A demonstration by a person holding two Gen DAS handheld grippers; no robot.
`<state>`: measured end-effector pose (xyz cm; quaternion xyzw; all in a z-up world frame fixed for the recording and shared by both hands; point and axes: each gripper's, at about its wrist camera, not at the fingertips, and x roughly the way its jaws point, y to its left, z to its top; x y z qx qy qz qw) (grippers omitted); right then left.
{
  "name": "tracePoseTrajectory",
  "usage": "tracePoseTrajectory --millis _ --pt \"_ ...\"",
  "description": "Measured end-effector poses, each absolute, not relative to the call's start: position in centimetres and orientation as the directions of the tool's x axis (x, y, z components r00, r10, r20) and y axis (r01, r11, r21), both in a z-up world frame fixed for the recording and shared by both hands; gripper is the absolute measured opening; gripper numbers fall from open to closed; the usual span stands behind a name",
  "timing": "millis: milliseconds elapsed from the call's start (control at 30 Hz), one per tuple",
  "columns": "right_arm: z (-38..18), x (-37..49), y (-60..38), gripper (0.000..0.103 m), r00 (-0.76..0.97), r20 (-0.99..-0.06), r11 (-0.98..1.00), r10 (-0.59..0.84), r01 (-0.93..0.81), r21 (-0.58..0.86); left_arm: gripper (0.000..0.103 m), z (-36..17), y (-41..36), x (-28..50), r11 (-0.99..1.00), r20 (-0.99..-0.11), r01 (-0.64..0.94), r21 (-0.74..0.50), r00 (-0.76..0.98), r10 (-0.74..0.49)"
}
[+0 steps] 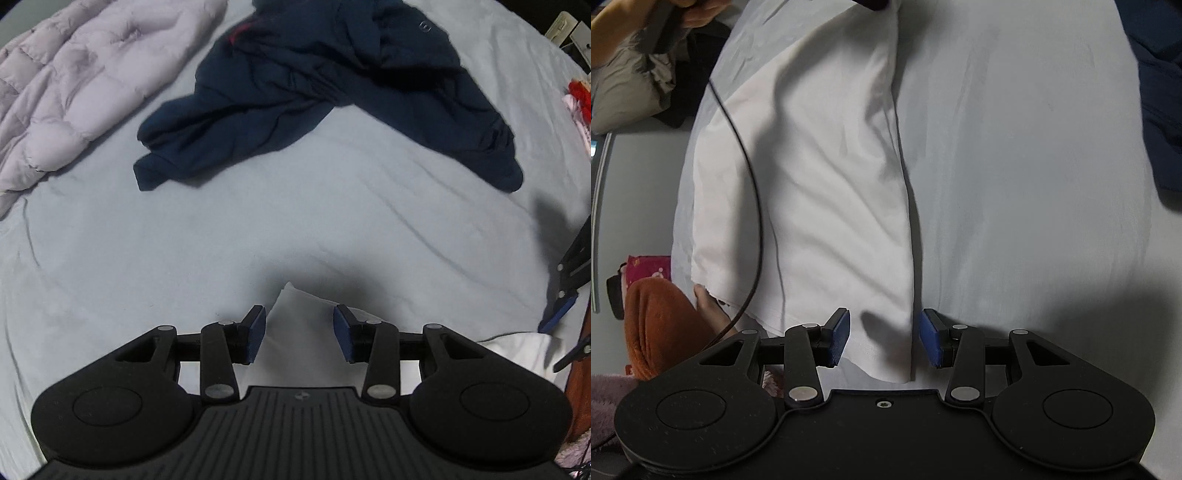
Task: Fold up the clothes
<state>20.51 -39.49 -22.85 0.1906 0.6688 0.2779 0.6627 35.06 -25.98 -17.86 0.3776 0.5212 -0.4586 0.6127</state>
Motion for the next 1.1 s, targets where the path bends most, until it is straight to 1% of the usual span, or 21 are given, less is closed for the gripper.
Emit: tracePoseTrajectory --millis 233,333,400,500,567,600,767,800,833,900,967,1100 --pt "-23.3 20.3 -38.9 0.041 -0.057 -0.767 0.756 0.639 -0.139 0.640 0.049 -19.4 -26.3 35.6 0.292 -0.985 0.956 -0.007 0.043 -0.166" --pt "-23.6 20.2 -38.2 0.041 -0.062 -0.746 0.737 0.663 -0.121 0.665 0.052 -19.5 -26.6 35.5 0.290 -0.984 0.957 0.008 0.059 -0.167" --pt "-24.1 20.1 -37.9 0.040 -0.062 -0.730 0.723 0.681 -0.097 0.683 0.051 -19.7 -26.7 35.1 0.288 -0.983 0.957 0.031 0.081 -0.165" --pt "-24.8 20.2 -37.4 0.037 -0.063 -0.713 0.711 0.698 -0.060 0.701 0.039 -19.6 -26.8 35.0 0.288 -0.983 0.957 0.031 0.082 -0.166" --pt "-25.3 20.3 -37.1 0.036 -0.063 -0.703 0.702 0.708 -0.036 0.711 0.026 -19.3 -26.8 34.9 0.284 -0.982 0.958 0.031 0.082 -0.169" --pt "-25.4 20.3 -37.1 0.036 -0.062 -0.696 0.696 0.715 -0.024 0.717 0.024 -19.2 -26.8 34.8 0.279 -0.983 0.960 0.030 0.080 -0.168" --pt "-26.1 20.2 -36.0 0.036 -0.045 -0.665 0.667 0.745 0.035 0.744 0.021 -19.0 -26.7 34.5 0.286 -0.981 0.957 0.054 0.104 -0.165" --pt "-26.2 20.1 -35.8 0.032 -0.042 -0.666 0.667 0.745 0.038 0.744 0.021 -19.0 -26.7 34.5 0.287 -0.980 0.956 0.057 0.108 -0.165" --pt "-26.1 20.1 -35.3 0.020 -0.036 -0.681 0.682 0.731 0.029 0.730 0.020 -19.0 -26.8 34.5 0.288 -0.980 0.956 0.061 0.112 -0.165" --pt "-25.9 19.9 -34.7 0.011 -0.027 -0.702 0.703 0.711 0.016 0.711 0.015 -18.8 -26.7 34.3 0.277 -0.977 0.958 0.074 0.125 -0.171" --pt "-25.7 19.7 -34.2 0.009 -0.018 -0.711 0.711 0.703 0.016 0.703 0.011 -18.5 -26.6 34.1 0.269 -0.975 0.959 0.085 0.136 -0.176" --pt "-24.3 19.3 -33.2 0.008 0.005 -0.736 0.736 0.676 -0.025 0.676 0.010 -17.7 -26.2 34.3 0.280 -0.972 0.955 0.094 0.148 -0.181"
